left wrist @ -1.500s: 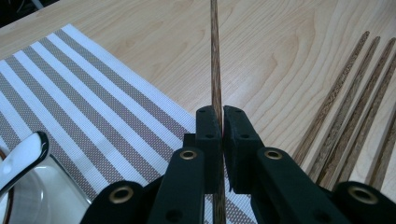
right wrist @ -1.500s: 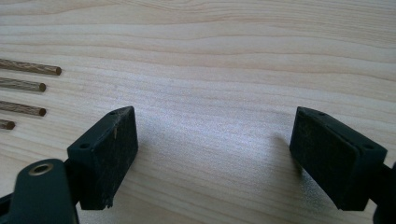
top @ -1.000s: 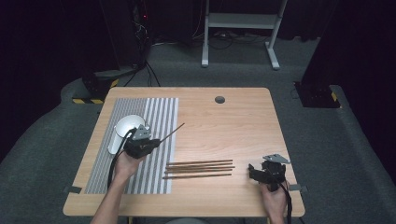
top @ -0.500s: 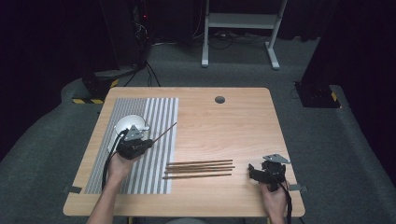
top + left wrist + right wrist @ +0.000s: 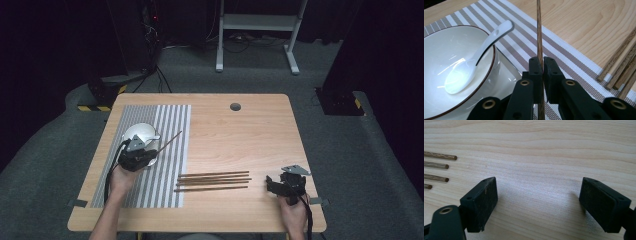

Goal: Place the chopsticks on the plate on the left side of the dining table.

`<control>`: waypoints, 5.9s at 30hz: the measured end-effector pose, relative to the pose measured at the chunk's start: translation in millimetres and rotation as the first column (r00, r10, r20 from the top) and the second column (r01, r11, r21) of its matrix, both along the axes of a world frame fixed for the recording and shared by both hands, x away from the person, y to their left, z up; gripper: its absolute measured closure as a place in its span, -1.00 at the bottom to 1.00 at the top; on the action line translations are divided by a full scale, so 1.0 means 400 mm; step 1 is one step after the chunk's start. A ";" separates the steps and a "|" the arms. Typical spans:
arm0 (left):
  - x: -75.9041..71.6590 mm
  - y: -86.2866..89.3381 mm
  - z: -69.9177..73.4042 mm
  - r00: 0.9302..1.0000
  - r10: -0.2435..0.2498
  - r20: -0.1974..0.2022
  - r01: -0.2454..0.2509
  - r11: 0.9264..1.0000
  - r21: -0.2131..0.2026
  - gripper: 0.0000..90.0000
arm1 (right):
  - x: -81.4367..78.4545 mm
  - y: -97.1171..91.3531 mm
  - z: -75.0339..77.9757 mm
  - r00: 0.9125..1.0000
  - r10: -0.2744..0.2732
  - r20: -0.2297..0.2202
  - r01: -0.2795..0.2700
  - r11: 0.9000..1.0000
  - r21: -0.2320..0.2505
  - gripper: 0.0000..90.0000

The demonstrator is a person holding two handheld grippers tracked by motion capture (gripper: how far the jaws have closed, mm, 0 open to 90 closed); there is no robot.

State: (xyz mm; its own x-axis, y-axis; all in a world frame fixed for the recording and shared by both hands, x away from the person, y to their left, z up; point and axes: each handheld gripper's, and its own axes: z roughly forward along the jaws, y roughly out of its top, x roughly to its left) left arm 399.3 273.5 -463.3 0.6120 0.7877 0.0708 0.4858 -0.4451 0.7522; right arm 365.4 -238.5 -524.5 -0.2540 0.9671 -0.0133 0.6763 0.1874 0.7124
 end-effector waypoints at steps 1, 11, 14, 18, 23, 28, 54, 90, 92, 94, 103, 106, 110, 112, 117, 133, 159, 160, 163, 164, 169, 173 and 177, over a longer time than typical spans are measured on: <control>0.000 0.002 0.000 1.000 0.003 0.001 -0.003 1.000 -0.002 0.89 | 0.000 0.000 0.000 1.000 0.000 0.000 0.000 1.000 0.000 -0.66; 0.004 0.022 -0.009 1.000 0.027 -0.013 -0.027 0.999 0.020 0.89 | 0.000 0.000 0.000 1.000 0.001 0.001 -0.001 1.000 -0.001 -0.66; 0.006 0.026 -0.014 0.999 0.033 -0.015 -0.033 0.999 0.031 0.89 | 0.000 0.000 0.000 1.000 0.001 0.001 -0.001 1.000 -0.001 -0.66; 0.011 0.034 -0.024 0.999 0.049 -0.022 -0.048 0.998 0.048 0.89 | 0.000 0.000 0.000 1.000 0.001 0.001 -0.001 1.000 -0.001 -0.66; 0.015 0.041 -0.036 0.997 0.067 -0.030 -0.065 0.996 0.057 0.89 | 0.000 0.000 0.000 1.000 0.001 0.001 -0.001 1.000 -0.001 -0.66; 0.021 0.049 -0.045 0.996 0.085 -0.034 -0.083 0.994 0.066 0.89 | 0.000 0.000 0.000 1.000 0.001 0.001 -0.001 1.000 -0.001 -0.66; 0.037 0.070 -0.076 0.990 0.124 -0.065 -0.116 0.987 0.113 0.88 | 0.000 0.000 0.000 1.000 0.000 0.000 0.000 1.000 0.000 -0.66; 0.000 0.045 -0.066 0.988 0.154 -0.030 -0.154 0.988 0.029 0.59 | 0.000 0.000 0.000 1.000 0.000 0.001 0.000 1.000 0.000 -0.66; -0.001 0.042 -0.069 0.987 0.155 -0.032 -0.154 0.988 0.033 0.58 | 0.000 0.000 0.000 1.000 0.001 0.001 -0.001 1.000 0.000 -0.66; -0.002 0.039 -0.070 0.988 0.150 -0.032 -0.149 0.988 0.043 0.57 | 0.000 0.000 0.000 1.000 0.000 0.000 0.000 1.000 0.000 -0.66; -0.007 0.034 -0.067 0.988 0.149 -0.031 -0.149 0.989 0.014 0.54 | 0.000 0.000 0.000 1.000 0.001 0.000 -0.001 1.000 0.000 -0.66; -0.011 0.030 -0.064 0.988 0.150 -0.031 -0.150 0.989 0.000 0.52 | 0.000 0.000 0.000 1.000 0.000 0.000 0.000 1.000 0.000 -0.66; -0.016 0.022 -0.060 0.989 0.143 -0.029 -0.143 0.989 -0.023 0.49 | 0.000 0.000 0.000 1.000 0.001 0.000 -0.001 1.000 0.000 -0.66; -0.019 0.015 -0.059 0.990 0.136 -0.030 -0.137 0.990 -0.036 0.48 | 0.000 0.000 0.000 1.000 0.001 0.001 -0.001 1.000 0.000 -0.66; -0.026 -0.006 -0.059 0.992 0.123 -0.031 -0.124 0.991 -0.048 0.46 | 0.000 0.000 0.000 1.000 0.001 0.001 -0.001 1.000 0.000 -0.66; -0.040 -0.088 -0.072 0.997 0.059 -0.053 -0.064 0.994 -0.088 0.40 | 0.000 0.000 0.000 1.000 0.000 0.000 0.000 1.000 0.000 -0.66; -0.037 -0.185 -0.071 0.998 -0.042 -0.044 0.037 0.993 -0.109 0.27 | 0.000 0.000 0.000 1.000 0.002 0.001 -0.002 1.000 -0.001 -0.66; -0.036 -0.189 -0.072 0.998 -0.047 -0.046 0.041 0.993 -0.110 0.26 | 0.000 0.000 0.000 1.000 0.002 0.001 -0.002 1.000 -0.001 -0.66; -0.034 -0.197 -0.074 0.997 -0.059 -0.051 0.053 0.992 -0.115 0.22 | 0.000 0.000 0.000 1.000 0.002 0.001 -0.002 1.000 -0.001 -0.66; -0.034 -0.200 -0.075 0.997 -0.061 -0.052 0.055 0.992 -0.118 0.21 | 0.000 0.000 0.000 1.000 0.002 0.001 -0.002 1.000 0.000 -0.66; -0.032 -0.211 -0.078 0.996 -0.070 -0.059 0.062 0.990 -0.125 0.18 | 0.000 0.000 0.000 1.000 0.003 0.001 -0.003 1.000 -0.001 -0.66; -0.032 -0.217 -0.079 0.996 -0.073 -0.055 0.065 0.988 -0.137 0.15 | 0.000 0.000 0.000 1.000 0.003 0.001 -0.003 1.000 0.000 -0.66; -0.032 -0.224 -0.079 0.995 -0.079 -0.053 0.070 0.986 -0.150 0.14 | 0.000 0.000 0.000 1.000 0.003 0.001 -0.003 1.000 -0.001 -0.66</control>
